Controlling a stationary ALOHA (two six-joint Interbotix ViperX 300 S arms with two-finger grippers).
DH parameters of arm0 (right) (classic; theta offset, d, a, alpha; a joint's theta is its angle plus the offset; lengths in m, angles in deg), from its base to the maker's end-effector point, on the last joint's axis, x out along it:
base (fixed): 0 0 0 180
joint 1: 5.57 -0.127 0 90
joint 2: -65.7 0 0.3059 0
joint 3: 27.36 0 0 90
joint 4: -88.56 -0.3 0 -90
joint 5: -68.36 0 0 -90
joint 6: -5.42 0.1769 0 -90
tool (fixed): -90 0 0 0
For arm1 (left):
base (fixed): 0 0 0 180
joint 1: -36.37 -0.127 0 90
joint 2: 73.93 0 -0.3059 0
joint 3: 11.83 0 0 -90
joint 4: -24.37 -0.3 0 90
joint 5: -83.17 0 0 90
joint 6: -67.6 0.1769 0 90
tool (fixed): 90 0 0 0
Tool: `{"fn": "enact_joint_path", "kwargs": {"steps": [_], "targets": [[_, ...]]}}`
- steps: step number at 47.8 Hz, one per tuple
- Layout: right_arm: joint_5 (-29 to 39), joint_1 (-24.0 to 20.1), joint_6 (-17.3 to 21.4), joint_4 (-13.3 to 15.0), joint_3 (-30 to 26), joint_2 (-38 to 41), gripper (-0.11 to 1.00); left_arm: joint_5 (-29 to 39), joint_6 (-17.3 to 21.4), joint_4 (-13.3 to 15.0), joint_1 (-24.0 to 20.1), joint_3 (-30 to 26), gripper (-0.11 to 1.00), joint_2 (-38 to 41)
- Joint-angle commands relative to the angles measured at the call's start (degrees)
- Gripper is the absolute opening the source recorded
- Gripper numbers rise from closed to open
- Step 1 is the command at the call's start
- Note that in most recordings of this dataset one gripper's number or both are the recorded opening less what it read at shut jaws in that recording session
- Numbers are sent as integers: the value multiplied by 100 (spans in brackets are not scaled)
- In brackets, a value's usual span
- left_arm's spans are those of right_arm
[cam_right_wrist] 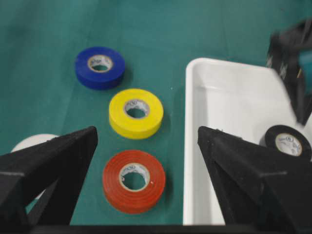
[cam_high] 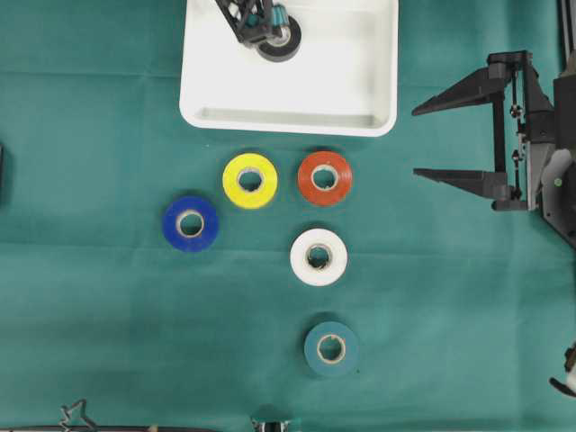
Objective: Pick up the tape from a random location and place it into the white case.
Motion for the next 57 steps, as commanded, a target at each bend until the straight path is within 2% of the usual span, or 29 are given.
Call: {"fn": "enact_joint_path", "kwargs": {"steps": [1,14,33,37,51,57], "targets": [[0,0,0,9,-176,9,93,193,9,9,79,-97,99,-571],[0,0,9,9,-220,18,93,729,9,0,220,-114,99,-1310],[0,0,26,9,-229,18,93,729,-26,9,264,97,99,-1626],[0,0,26,9,-237,9,93,729,-26,9,404,141,99,-1644],[0,0,44,9,-255,9,93,729,-79,18,1371,202,99,-1652],[0,9,35,9,-255,9,93,721,-105,18,1512,220,99,-1652]]}}
